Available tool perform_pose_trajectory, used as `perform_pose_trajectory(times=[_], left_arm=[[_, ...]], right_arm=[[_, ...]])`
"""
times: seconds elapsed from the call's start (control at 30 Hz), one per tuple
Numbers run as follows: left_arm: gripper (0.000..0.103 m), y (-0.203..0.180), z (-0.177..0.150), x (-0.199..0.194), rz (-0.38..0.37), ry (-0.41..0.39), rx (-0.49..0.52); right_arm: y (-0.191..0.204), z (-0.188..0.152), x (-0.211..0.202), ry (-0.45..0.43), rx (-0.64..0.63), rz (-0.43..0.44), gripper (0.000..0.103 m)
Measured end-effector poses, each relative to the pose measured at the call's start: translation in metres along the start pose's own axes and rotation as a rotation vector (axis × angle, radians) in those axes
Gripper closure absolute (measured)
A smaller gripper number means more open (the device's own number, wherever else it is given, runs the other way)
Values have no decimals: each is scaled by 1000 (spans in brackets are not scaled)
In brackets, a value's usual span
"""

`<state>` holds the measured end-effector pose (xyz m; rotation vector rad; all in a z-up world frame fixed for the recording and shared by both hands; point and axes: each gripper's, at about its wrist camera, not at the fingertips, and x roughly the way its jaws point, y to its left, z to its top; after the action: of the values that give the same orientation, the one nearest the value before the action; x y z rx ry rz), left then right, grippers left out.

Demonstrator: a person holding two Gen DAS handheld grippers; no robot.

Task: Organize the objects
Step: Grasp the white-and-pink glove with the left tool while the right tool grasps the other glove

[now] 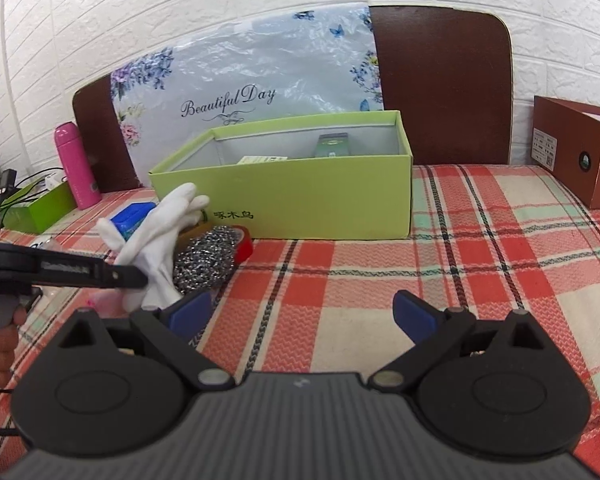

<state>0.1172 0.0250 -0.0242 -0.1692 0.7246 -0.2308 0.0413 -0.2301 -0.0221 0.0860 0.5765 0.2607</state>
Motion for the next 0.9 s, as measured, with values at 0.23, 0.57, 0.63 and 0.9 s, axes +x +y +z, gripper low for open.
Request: perform_pose_trajectory(times=[0.23, 0.57, 0.63, 0.9], left_arm=[[93, -34, -1, -25, -226, -25, 0], [86, -82, -31, -6, -370, 90, 46], [70, -72, -32, -11, -347, 76, 22], [42, -25, -19, -33, -208, -19, -74]], right_arm=[[-6, -3, -3, 12, 21, 15, 4], [-36, -24, -12, 66, 70, -91, 4], [-40, -27, -13, 67, 80, -102, 4], [-17, -20, -17, 44, 21, 29, 6]])
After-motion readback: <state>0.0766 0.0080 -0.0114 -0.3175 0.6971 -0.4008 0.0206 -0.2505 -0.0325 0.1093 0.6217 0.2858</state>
